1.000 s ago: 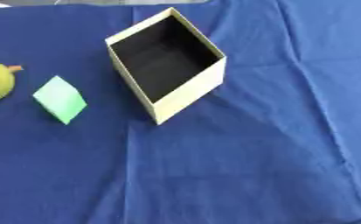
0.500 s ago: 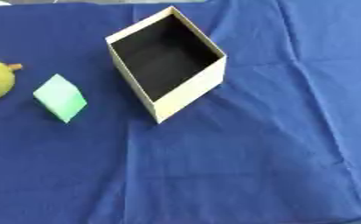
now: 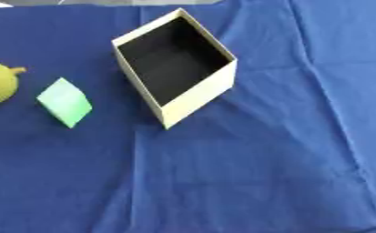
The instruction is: Pick up objects on the table and place them in the box.
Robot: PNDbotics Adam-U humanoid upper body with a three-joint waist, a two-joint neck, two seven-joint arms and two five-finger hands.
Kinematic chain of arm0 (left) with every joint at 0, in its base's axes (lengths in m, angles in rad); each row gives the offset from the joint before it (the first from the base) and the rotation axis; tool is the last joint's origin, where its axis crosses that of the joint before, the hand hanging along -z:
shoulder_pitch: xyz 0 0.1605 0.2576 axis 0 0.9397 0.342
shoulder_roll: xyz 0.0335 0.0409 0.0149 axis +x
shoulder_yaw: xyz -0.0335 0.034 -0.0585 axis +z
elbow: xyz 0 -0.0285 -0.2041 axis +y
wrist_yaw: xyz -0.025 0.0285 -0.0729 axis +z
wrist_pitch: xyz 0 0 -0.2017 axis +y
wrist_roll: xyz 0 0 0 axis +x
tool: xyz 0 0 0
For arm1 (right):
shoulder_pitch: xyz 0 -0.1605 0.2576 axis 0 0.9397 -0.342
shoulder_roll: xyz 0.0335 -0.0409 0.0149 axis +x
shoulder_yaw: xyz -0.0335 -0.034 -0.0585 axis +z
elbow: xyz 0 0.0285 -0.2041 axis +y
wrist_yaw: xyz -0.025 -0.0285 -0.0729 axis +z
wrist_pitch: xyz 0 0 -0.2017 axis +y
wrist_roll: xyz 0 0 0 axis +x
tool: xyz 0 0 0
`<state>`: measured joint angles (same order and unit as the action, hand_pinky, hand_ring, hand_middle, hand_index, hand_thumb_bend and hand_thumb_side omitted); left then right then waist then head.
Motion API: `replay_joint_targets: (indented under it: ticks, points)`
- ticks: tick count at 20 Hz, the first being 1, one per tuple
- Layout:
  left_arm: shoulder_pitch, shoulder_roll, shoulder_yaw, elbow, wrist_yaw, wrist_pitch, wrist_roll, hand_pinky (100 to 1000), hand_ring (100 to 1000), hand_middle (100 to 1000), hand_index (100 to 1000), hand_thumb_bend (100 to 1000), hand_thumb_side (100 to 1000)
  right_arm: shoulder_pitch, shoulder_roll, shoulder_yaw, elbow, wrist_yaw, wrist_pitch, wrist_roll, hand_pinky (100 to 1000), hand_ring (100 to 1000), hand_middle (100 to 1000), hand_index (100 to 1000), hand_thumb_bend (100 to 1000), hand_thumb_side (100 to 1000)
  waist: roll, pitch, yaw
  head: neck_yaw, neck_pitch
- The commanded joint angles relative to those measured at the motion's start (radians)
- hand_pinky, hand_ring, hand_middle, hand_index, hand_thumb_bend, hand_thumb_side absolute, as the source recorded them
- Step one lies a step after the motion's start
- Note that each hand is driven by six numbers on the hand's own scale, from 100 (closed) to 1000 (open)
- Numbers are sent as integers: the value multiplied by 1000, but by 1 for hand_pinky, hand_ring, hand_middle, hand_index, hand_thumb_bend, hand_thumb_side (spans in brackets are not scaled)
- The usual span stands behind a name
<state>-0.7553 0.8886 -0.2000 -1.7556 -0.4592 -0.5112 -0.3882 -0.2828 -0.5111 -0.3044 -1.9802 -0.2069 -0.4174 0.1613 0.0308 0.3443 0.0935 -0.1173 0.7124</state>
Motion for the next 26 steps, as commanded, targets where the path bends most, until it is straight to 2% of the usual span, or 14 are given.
replay_joint_targets:
  ticks: [1, 11, 16, 24, 26]
  points:
    - [-39, -2, -53, 4, 72, -14, -92, 910, 997, 922, 949, 450, 521, -16, -11, 0, -20, -15, 5, 8, 859, 767, 528, 731, 100, 605, 4, -24, -2, 8, 1]
    - [-116, -85, -118, 36, 239, -3, -317, 919, 1000, 959, 963, 433, 436, -17, 0, 3, -20, -26, 19, 27, 861, 766, 525, 730, 100, 608, 10, -25, -10, 9, 1]
    - [-141, -111, -137, 35, 224, 11, -377, 924, 1000, 957, 958, 426, 421, -14, 6, 3, -20, -27, 25, 32, 862, 764, 523, 729, 100, 609, 10, -23, -11, 12, 0]
    - [-126, -98, -174, 37, 151, 51, -379, 920, 1000, 955, 960, 432, 406, -13, 5, 3, -20, -27, 26, 39, 862, 764, 521, 729, 100, 609, 11, -18, -13, 9, -11]
    - [-120, -98, -186, 44, 146, 62, -377, 920, 1000, 959, 961, 432, 430, -13, 5, 4, -20, -28, 25, 41, 862, 763, 521, 729, 100, 609, 10, -16, -13, 9, -15]
